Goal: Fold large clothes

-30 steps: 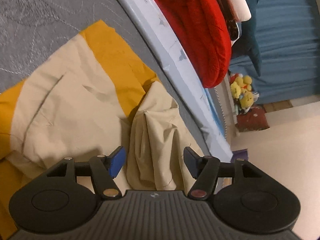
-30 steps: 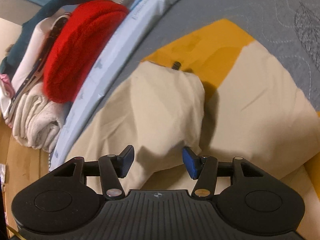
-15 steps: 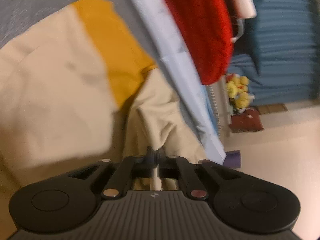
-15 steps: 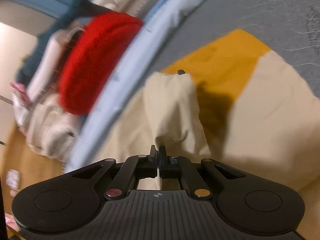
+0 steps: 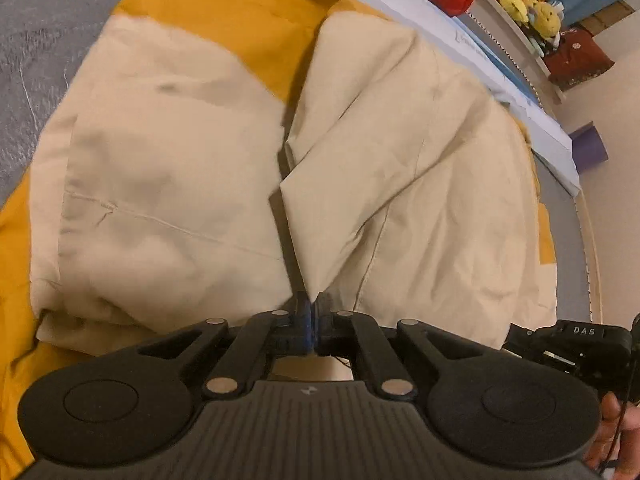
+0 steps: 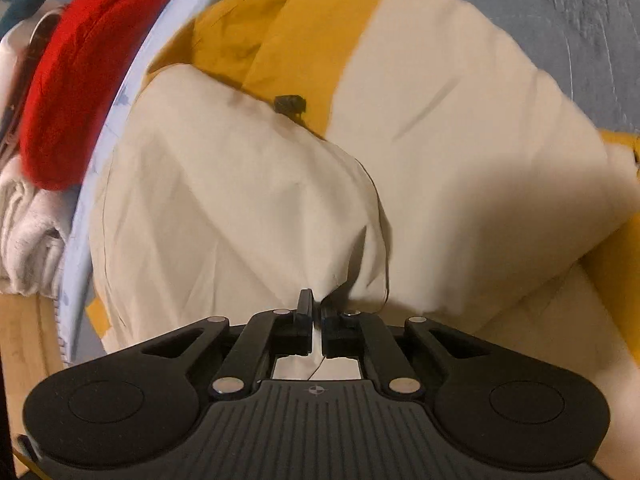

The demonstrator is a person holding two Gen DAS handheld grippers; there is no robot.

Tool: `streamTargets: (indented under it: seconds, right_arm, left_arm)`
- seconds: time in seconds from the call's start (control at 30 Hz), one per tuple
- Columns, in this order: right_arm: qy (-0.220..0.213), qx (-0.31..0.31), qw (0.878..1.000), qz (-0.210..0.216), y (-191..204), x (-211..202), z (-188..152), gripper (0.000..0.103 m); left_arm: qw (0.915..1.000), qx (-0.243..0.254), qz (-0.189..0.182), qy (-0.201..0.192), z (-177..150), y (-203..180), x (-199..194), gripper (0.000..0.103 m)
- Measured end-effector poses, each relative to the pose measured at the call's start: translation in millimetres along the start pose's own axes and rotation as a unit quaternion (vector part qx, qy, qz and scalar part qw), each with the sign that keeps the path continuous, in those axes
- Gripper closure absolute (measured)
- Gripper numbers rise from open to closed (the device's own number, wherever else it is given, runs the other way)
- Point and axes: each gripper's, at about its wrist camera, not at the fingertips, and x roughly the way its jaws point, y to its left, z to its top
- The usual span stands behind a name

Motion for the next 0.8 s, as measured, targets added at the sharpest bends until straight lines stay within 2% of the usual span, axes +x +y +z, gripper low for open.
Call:
streamTargets:
  seconds: [0.03,0.07,0.1,0.17,0.2,0.27,0.3,0.37,0.4,0.47,0.53,0.57,0.6,0.67,0.7,0.8]
  right_arm:
    - [-0.011,-0.015,1.0,-0.005,5,-4,0,0.096]
    - [-0.022,-0.024,0.999,-0.009,7,-9,1,0.088]
    - [-0.036,-0.03,0.999,-0.015,11,-15,2,0.082]
    - [-0.07,-0.048,0.996,-0.04,18,-28,1,0.074]
    - [-0.096,-0.065,0.991,-0.06,23,-36,0,0.068]
    - [-0.159,-0.104,0.978,-0.082,35,-51,-5,0.065]
    - [-0.181,-0.119,0.974,-0.073,36,-56,-7,0.065]
    - [-0.209,-0.159,0.965,-0.024,47,-65,-11,0.065]
    - [-0.207,-0.188,0.96,0.012,56,-63,-15,0.064]
    - [-0.168,-0.224,0.957,0.072,71,-51,-25,0.062]
    - [-0.102,-0.223,0.964,0.107,78,-28,-32,0.062]
    - [-0.066,-0.219,0.968,0.106,79,-13,-36,0.062]
    - [-0.027,-0.216,0.972,0.086,78,3,-41,0.062]
    - [0.031,-0.216,0.976,0.015,69,32,-49,0.063]
    - [0.031,-0.214,0.976,0.01,66,36,-51,0.066]
    - [0.028,-0.215,0.976,0.011,70,25,-47,0.066]
  left_arm:
    - [0.9999,0.01,0.004,-0.012,3,-4,-7,0.09]
    - [0.9992,0.021,0.008,-0.034,4,-8,-15,0.071]
    - [0.9981,0.027,0.011,-0.053,5,-11,-23,0.059]
    - [0.9948,0.033,0.008,-0.096,7,-15,-38,0.057]
    - [0.9924,0.035,0.005,-0.118,9,-17,-45,0.057]
    - [0.984,0.056,-0.005,-0.169,6,-30,-58,0.057]
    - [0.9787,0.073,-0.017,-0.191,6,-38,-63,0.057]
    - [0.9698,0.102,-0.045,-0.217,4,-53,-69,0.057]
    - [0.966,0.12,-0.061,-0.22,0,-64,-67,0.057]
    - [0.9629,0.154,-0.07,-0.21,-9,-79,-56,0.057]
    - [0.9678,0.181,-0.034,-0.172,-17,-91,-32,0.057]
    - [0.9731,0.187,-0.007,-0.133,-20,-92,-15,0.059]
    - [0.9773,0.187,0.02,-0.099,-23,-88,1,0.065]
    - [0.9821,0.173,0.058,-0.046,-27,-77,24,0.066]
    - [0.9838,0.167,0.054,-0.036,-26,-73,28,0.066]
    - [0.9863,0.157,0.032,-0.041,-16,-73,13,0.066]
